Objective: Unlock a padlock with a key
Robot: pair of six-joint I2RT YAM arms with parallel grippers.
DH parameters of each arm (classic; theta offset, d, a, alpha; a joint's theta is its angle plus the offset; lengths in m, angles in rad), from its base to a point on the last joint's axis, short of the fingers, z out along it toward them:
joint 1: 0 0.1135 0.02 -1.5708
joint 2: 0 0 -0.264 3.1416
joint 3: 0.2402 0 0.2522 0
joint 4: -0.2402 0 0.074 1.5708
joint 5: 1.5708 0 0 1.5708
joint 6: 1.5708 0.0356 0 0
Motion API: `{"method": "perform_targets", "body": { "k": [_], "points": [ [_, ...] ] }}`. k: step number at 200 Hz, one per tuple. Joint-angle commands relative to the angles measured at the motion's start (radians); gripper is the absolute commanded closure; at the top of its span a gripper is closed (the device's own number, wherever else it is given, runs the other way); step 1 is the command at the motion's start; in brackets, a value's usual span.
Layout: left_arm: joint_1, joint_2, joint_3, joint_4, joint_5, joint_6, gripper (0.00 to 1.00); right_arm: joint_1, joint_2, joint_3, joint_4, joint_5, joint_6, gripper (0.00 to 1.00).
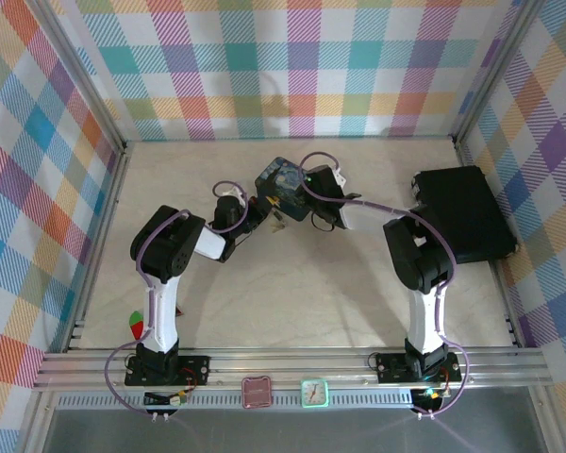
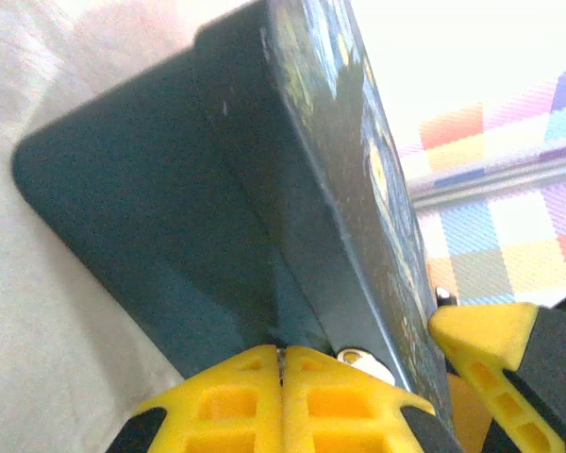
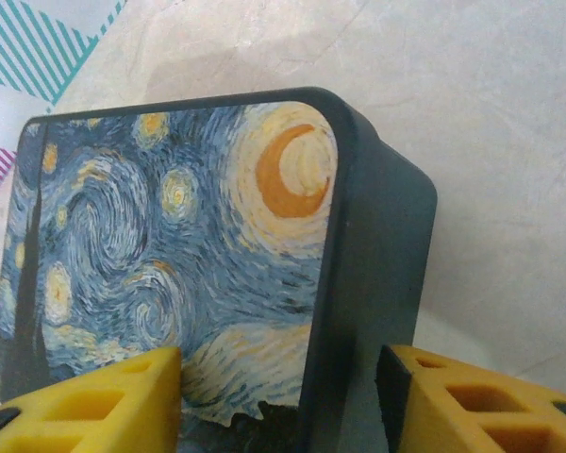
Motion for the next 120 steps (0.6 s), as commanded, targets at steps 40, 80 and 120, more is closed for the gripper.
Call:
{"method": "perform_targets", "body": {
  "k": [40, 80, 120],
  "points": [
    [0.011, 0.018, -0.073, 0.062, -0.258, -0.153, 1.00, 0.028, 0.026, -0.029, -0.181, 0.106, 0.098, 0.47],
    [0.016, -0.045, -0.091, 0.032, -0.196, -0.121, 1.00, 0.026, 0.016, -0.008, -0.146, 0.084, -0.003, 0.45],
    [0.031, -0.147, -0.145, -0.036, -0.055, -0.100, 1.00, 0.026, -0.063, -0.003, -0.094, -0.012, -0.250, 0.28]
  ]
}}
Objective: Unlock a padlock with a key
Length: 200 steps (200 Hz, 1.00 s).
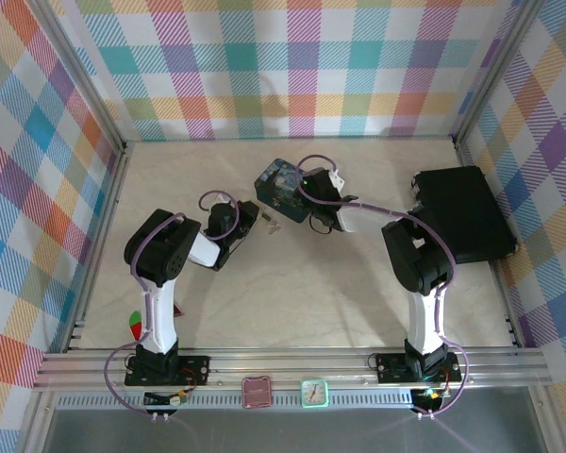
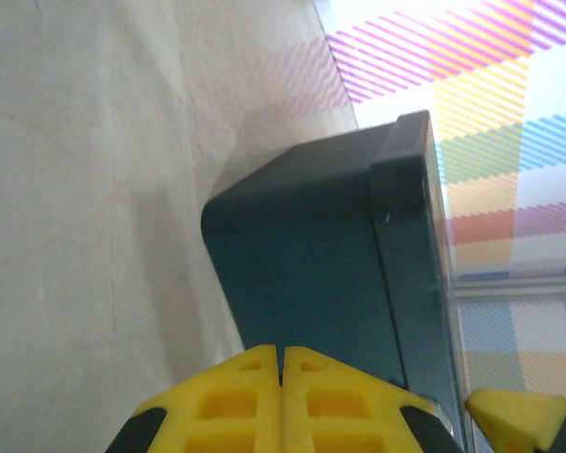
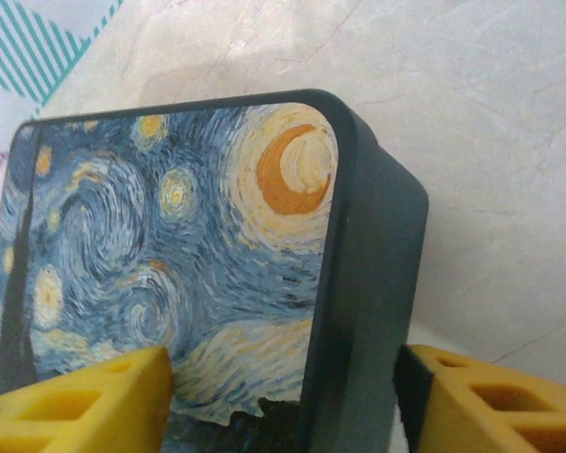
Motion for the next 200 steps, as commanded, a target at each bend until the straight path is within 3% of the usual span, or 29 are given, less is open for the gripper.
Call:
{"method": "perform_targets", "body": {
  "k": [1, 32, 65, 104, 141, 179, 200],
  "points": [
    [0.015, -0.084, -0.034, -0.047, 0.101, 0.027, 1.00, -0.001, -0.058, -0.007, -0.078, -0.064, -0.202, 0.28],
    [0.009, -0.179, -0.062, -0.175, 0.205, 0.056, 1.00, -0.006, -0.172, -0.036, -0.137, -0.085, -0.396, 0.16],
    [-0.014, -0.267, -0.043, -0.446, 0.278, 0.165, 1.00, -0.036, -0.312, -0.127, -0.198, -0.087, -0.524, 0.07],
    [-0.056, -0.296, 0.013, -0.733, 0.245, 0.281, 0.99, -0.081, -0.452, -0.225, -0.288, 0.019, -0.654, 0.02],
    [-0.079, -0.285, 0.072, -0.848, 0.176, 0.338, 0.78, -0.157, -0.536, -0.342, -0.261, 0.072, -0.733, 0.01],
    [-0.079, -0.323, 0.164, -0.997, 0.083, 0.392, 0.37, -0.261, -0.586, -0.467, -0.123, 0.099, -0.860, 0.01],
    [-0.073, -0.372, 0.219, -1.088, 0.025, 0.448, 0.22, -0.343, -0.591, -0.541, -0.014, 0.047, -0.894, 0.01]
  ]
}}
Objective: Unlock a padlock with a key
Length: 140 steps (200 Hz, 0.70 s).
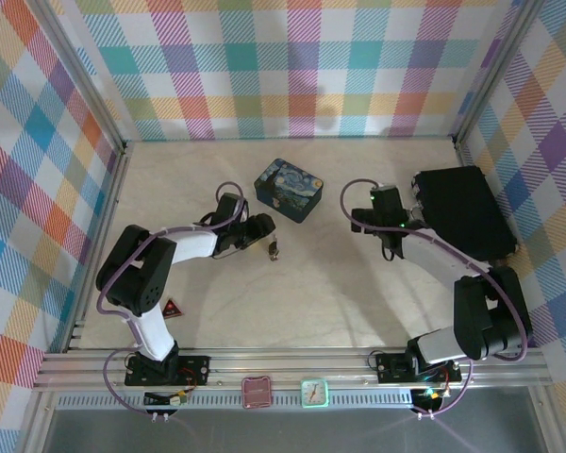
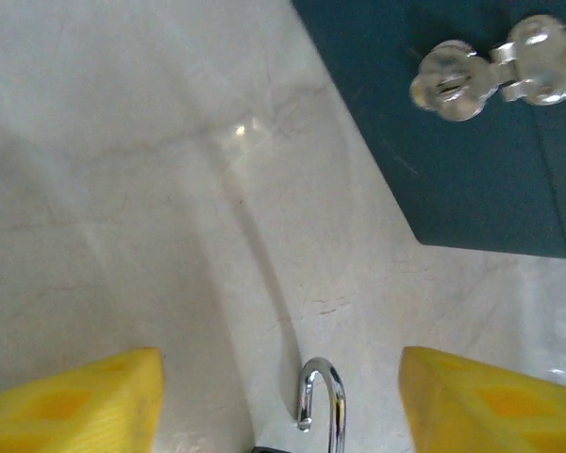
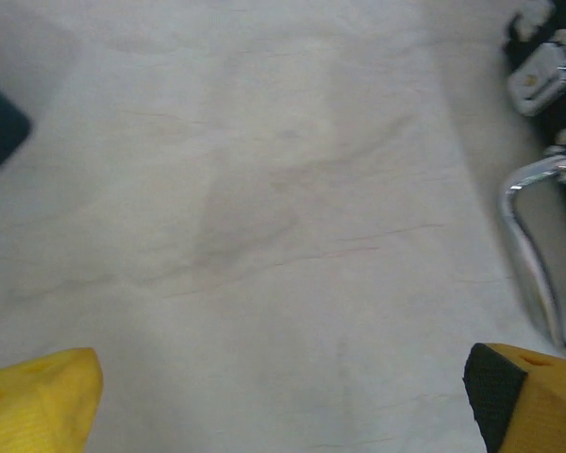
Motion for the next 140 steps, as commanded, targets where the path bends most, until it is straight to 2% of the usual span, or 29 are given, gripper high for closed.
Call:
{"method": "perform_targets", "body": {
  "k": [1, 27, 64, 77, 94, 115, 124, 133, 140],
  "points": [
    [0.001, -0.092, 0.079, -0.152, -0.093, 0.089, 0.21, -0.076, -0.024, -0.064, 0.155, -0.025, -0.096, 0.01],
    [0.036, -0.160, 0.116, -0.258, -0.174, 0.146, 0.00, -0.170, 0.016, -0.136, 0.320, -0.125, -0.125, 0.01],
    [0.134, -0.254, 0.136, -0.430, -0.312, 0.278, 0.00, -0.224, 0.088, -0.249, 0.660, -0.169, -0.181, 0.01],
    [0.169, -0.283, 0.117, -0.453, -0.372, 0.328, 0.00, -0.254, 0.108, -0.254, 0.668, -0.231, -0.165, 0.00],
    [0.203, -0.314, 0.066, -0.428, -0.469, 0.403, 0.00, -0.271, 0.096, -0.309, 0.752, -0.320, -0.178, 0.01],
    [0.236, -0.341, -0.010, -0.338, -0.600, 0.479, 0.00, -0.295, 0.131, -0.419, 1.016, -0.340, -0.160, 0.01],
    [0.248, -0.347, -0.045, -0.285, -0.654, 0.506, 0.00, -0.295, 0.110, -0.407, 0.948, -0.339, -0.155, 0.01],
    [0.253, -0.350, -0.094, -0.196, -0.694, 0.566, 0.00, -0.295, 0.127, -0.417, 1.002, -0.338, -0.158, 0.01],
    [0.255, -0.348, -0.137, -0.119, -0.727, 0.601, 0.00, -0.295, 0.116, -0.411, 0.968, -0.338, -0.158, 0.01]
  ]
}}
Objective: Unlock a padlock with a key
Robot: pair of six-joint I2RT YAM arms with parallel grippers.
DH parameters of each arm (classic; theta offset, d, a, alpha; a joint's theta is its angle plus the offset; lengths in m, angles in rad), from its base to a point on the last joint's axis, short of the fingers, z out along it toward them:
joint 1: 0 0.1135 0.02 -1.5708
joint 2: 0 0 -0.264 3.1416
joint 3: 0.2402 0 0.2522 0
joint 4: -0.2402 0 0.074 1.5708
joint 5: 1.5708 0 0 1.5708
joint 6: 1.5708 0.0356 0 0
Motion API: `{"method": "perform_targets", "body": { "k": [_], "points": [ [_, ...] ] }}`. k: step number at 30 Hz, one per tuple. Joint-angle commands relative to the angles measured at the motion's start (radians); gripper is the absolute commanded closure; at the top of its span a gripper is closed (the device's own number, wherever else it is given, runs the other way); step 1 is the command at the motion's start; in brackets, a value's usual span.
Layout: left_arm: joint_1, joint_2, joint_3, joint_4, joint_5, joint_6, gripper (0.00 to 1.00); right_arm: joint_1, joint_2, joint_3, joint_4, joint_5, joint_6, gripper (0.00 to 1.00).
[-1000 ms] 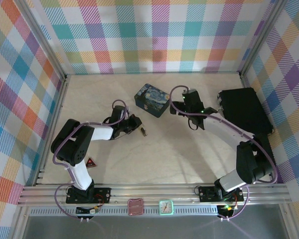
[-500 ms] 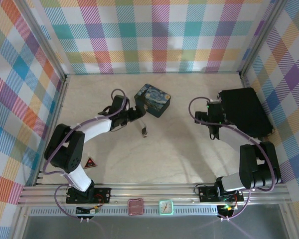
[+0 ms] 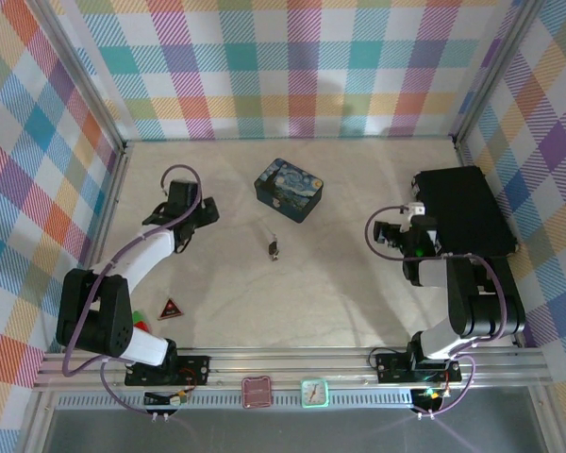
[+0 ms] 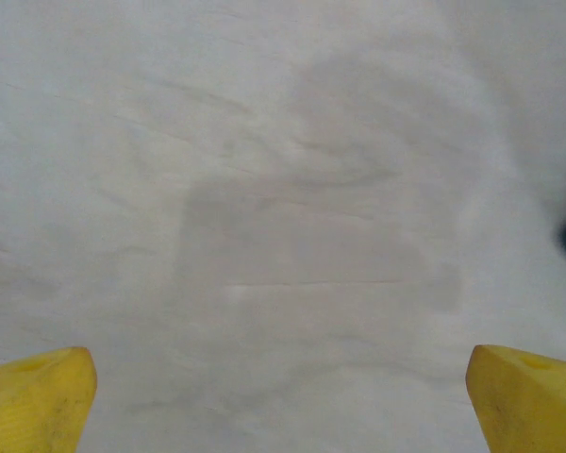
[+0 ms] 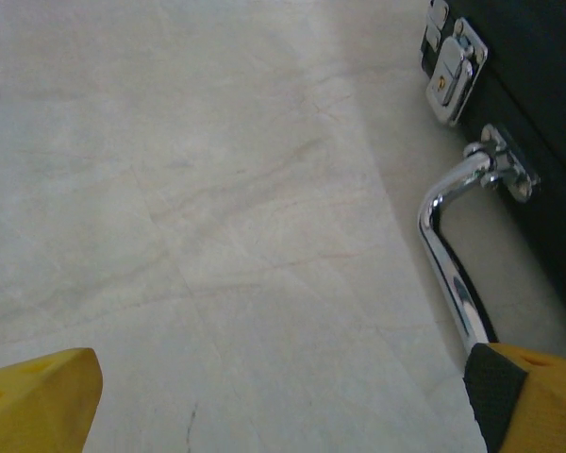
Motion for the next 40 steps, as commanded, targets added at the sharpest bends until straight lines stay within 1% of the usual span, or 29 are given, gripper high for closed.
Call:
{"method": "perform_targets", "body": {
  "k": [1, 2, 6, 8, 9, 10, 11, 13, 14, 15, 17, 18, 20, 21, 28, 30, 32, 40],
  "points": [
    [0.016, -0.018, -0.107, 0.200, -0.188, 0.169, 0.00, -0.007, 0.005, -0.004, 0.144, -0.050, -0.006, 0.01],
    [0.018, -0.015, -0.139, 0.258, -0.212, 0.181, 0.00, -0.007, 0.009, -0.004, 0.154, -0.046, -0.005, 0.01],
    [0.040, 0.027, -0.242, 0.506, -0.190, 0.217, 0.00, -0.006, 0.004, -0.007, 0.150, -0.046, -0.008, 0.01],
    [0.042, 0.050, -0.311, 0.675, -0.162, 0.267, 0.00, -0.006, 0.005, -0.005, 0.147, -0.048, -0.009, 0.01],
    [0.048, 0.066, -0.360, 0.795, -0.138, 0.283, 0.00, -0.006, 0.006, -0.004, 0.148, -0.055, -0.013, 0.01],
    [0.055, 0.085, -0.391, 0.836, -0.102, 0.276, 0.00, -0.006, 0.006, 0.000, 0.140, -0.063, -0.015, 0.01],
    [0.063, 0.106, -0.424, 0.936, -0.058, 0.301, 0.00, -0.006, 0.007, 0.002, 0.137, -0.076, -0.022, 0.01],
    [0.067, 0.091, -0.465, 0.981, -0.006, 0.301, 0.00, -0.006, 0.008, 0.006, 0.129, -0.094, -0.028, 0.01],
    [0.067, 0.120, -0.495, 1.040, 0.003, 0.305, 0.00, -0.006, 0.008, 0.006, 0.130, -0.094, -0.028, 0.01],
    [0.068, 0.160, -0.525, 1.184, -0.001, 0.323, 0.01, -0.006, 0.008, 0.007, 0.128, -0.095, -0.027, 0.01],
    [0.069, 0.118, -0.501, 1.059, 0.035, 0.314, 0.00, -0.006, 0.008, 0.008, 0.128, -0.095, -0.028, 0.01],
    [0.069, 0.143, -0.500, 1.102, 0.034, 0.325, 0.01, -0.006, 0.008, 0.008, 0.128, -0.095, -0.027, 0.01],
    [0.069, 0.131, -0.491, 1.066, 0.033, 0.320, 0.00, -0.006, 0.008, 0.008, 0.128, -0.093, -0.028, 0.01],
    [0.070, 0.140, -0.494, 1.091, 0.031, 0.324, 0.00, -0.006, 0.008, 0.008, 0.128, -0.093, -0.028, 0.01],
    [0.070, 0.137, -0.490, 1.075, 0.033, 0.319, 0.00, -0.005, 0.008, 0.007, 0.128, -0.093, -0.028, 0.01],
    [0.076, 0.138, -0.486, 1.067, 0.043, 0.315, 0.00, -0.006, 0.008, 0.007, 0.128, -0.094, -0.027, 0.01],
    [0.095, 0.136, -0.478, 1.050, 0.083, 0.307, 0.00, -0.006, 0.008, 0.008, 0.127, -0.094, -0.027, 0.01],
    [0.096, 0.136, -0.479, 1.051, 0.083, 0.305, 0.00, -0.005, 0.008, 0.008, 0.128, -0.095, -0.028, 0.01]
  ]
}}
